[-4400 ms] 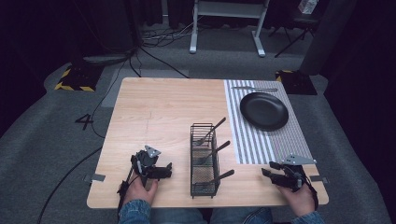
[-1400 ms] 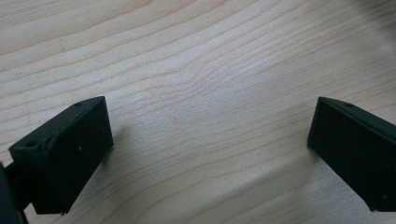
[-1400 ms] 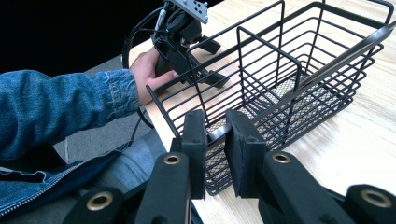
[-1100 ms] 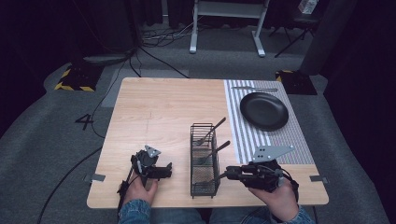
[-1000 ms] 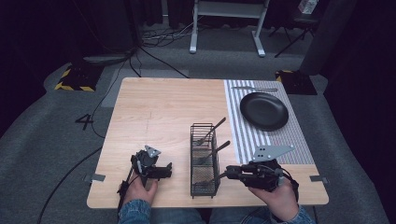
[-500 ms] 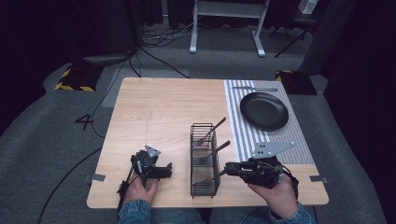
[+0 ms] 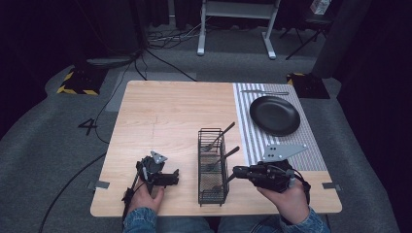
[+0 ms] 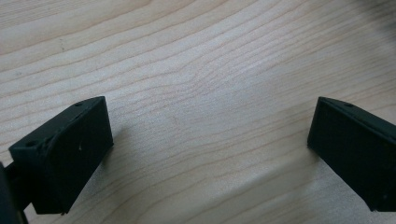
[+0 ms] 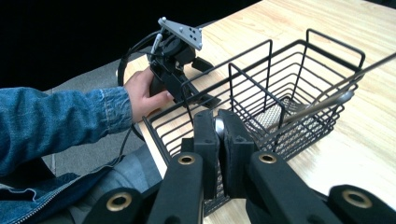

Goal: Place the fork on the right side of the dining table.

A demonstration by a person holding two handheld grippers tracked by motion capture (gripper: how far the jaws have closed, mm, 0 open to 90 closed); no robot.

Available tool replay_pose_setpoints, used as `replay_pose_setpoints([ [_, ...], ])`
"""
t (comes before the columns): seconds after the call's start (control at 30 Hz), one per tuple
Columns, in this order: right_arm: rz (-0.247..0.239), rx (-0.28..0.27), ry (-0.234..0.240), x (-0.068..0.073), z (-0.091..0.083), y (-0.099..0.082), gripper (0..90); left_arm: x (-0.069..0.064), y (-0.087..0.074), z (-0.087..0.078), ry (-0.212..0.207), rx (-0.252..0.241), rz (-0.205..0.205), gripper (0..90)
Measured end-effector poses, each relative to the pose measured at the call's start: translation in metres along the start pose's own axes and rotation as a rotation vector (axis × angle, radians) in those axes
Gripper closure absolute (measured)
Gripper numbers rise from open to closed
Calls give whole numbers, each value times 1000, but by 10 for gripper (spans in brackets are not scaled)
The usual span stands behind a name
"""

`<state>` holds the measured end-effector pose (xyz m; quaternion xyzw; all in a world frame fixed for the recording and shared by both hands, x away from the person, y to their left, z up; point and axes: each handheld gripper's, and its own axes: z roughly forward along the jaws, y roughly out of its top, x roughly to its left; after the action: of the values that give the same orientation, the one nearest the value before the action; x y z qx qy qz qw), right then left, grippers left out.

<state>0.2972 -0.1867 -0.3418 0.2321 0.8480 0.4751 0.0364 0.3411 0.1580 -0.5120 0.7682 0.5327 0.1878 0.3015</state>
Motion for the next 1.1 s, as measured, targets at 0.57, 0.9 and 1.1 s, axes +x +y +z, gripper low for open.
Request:
replay_pose_setpoints([
  [0.57, -8, -71, -11, 0, -13, 19, 868, 0, 0, 0, -1, 0, -2, 1],
  [0.9, -5, -120, -30, -2, -32, 29, 868, 0, 0, 0, -1, 0, -2, 1],
  [1.1, 12, -156, -46, -5, -48, 31, 868, 0, 0, 0, -2, 0, -3, 1],
])
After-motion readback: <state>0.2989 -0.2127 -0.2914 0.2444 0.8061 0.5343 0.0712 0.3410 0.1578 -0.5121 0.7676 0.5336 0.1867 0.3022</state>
